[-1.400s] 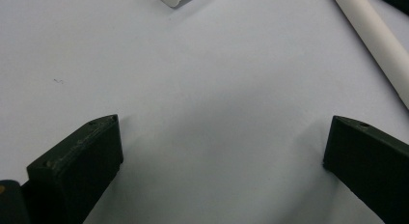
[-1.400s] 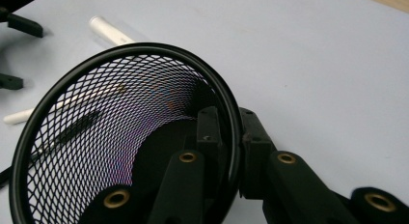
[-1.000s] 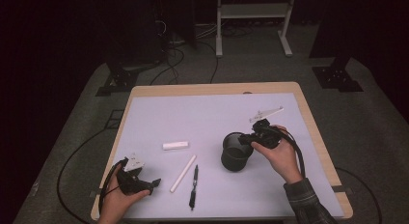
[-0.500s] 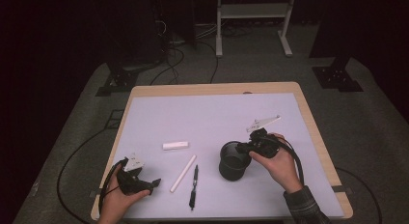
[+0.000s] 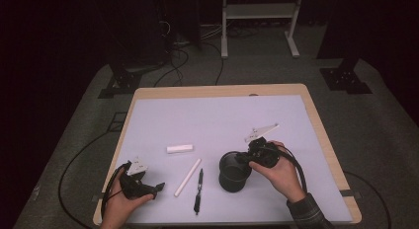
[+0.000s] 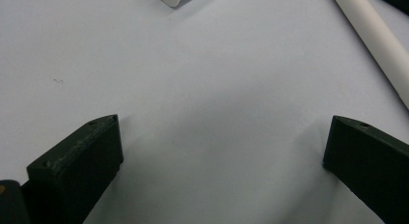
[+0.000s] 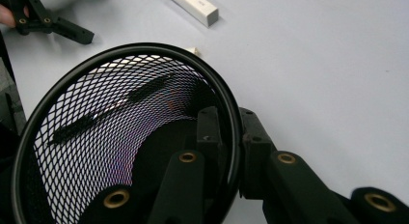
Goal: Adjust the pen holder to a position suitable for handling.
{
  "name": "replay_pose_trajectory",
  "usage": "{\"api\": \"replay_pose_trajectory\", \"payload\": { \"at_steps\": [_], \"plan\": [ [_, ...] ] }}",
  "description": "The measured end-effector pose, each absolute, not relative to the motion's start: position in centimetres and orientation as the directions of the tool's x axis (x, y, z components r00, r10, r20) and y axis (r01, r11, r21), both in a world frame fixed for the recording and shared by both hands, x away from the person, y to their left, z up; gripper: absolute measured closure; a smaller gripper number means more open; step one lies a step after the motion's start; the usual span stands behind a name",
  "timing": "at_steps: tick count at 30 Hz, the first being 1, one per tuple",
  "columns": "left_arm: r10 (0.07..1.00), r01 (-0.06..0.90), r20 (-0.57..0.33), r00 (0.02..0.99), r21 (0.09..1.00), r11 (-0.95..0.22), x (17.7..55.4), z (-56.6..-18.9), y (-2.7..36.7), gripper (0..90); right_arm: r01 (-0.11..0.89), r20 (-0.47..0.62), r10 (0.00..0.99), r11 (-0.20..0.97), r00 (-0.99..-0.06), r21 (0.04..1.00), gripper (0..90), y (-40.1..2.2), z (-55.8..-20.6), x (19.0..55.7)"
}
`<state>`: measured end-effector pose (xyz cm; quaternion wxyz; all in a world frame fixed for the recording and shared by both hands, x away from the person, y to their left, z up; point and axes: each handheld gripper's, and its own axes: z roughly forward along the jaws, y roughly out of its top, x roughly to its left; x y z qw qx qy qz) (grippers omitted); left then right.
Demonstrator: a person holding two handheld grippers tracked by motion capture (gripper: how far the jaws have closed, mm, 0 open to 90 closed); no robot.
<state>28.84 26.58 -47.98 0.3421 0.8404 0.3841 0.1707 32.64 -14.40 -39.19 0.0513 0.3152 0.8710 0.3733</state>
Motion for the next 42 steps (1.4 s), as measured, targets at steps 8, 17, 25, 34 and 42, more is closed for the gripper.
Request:
{"api": "replay_pose_trajectory", "payload": {
  "at_steps": [8,17,25,34,42],
  "plan": [
    [0.762,0.529,0.025,0.647,0.706,-0.471,28.8,-48.0,26.6,0.0,0.499,0.144,0.566,0.542,-0.811,0.677,81.1,-13.5,-39.5,32.4],
    [0.762,0.528,0.025,0.647,0.706,-0.471,28.8,-48.0,26.6,0.0,0.495,0.148,0.553,0.557,-0.820,0.667,81.0,-12.7,-40.0,32.4],
    [0.762,0.529,0.025,0.647,0.706,-0.471,28.8,-48.0,26.6,0.0,0.497,0.150,0.550,0.562,-0.822,0.661,81.0,-12.3,-40.4,32.5],
    [0.762,0.529,0.025,0.647,0.706,-0.471,28.8,-48.0,26.6,0.0,0.496,0.145,0.548,0.572,-0.824,0.653,81.0,-11.8,-40.7,32.5],
    [0.764,0.531,0.021,0.645,0.706,-0.469,28.8,-48.0,26.6,0.0,0.495,0.151,0.545,0.566,-0.825,0.659,79.8,-11.7,-41.0,32.7]
  ]
}}
